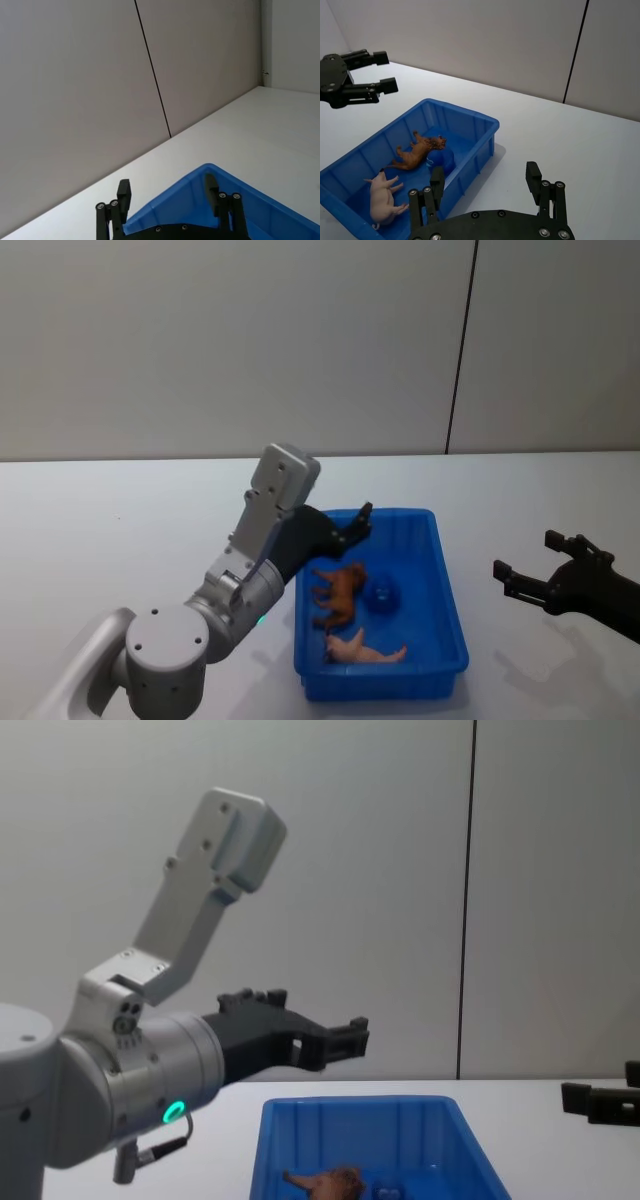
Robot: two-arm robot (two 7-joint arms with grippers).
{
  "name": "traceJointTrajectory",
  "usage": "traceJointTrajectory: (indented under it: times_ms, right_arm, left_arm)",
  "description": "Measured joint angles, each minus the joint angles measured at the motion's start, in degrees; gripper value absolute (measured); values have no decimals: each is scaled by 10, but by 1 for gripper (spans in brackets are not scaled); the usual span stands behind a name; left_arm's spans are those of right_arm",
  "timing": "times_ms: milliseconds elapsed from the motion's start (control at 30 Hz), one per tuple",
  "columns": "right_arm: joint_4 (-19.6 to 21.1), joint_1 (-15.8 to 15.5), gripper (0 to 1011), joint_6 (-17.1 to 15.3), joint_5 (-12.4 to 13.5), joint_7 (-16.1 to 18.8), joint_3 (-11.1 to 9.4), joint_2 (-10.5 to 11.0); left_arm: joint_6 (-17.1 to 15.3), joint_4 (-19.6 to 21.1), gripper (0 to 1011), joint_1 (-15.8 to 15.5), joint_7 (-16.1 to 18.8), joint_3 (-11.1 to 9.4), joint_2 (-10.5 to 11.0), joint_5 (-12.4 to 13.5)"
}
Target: Pick up the two dolls from the table and place them into the box.
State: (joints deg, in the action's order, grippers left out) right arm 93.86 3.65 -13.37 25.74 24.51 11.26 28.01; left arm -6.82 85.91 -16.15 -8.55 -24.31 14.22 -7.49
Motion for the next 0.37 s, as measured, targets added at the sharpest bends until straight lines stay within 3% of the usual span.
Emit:
traceJointTrajectory:
  times_ms: [100,367]
  right_arm:
    - [0,0,1001,0,0,0,0,0]
    - [0,0,1001,0,0,0,0,0]
  left_arm:
    - [9,4,986,1,4,3,2,0]
    - [23,10,1001,3,10,7,5,0]
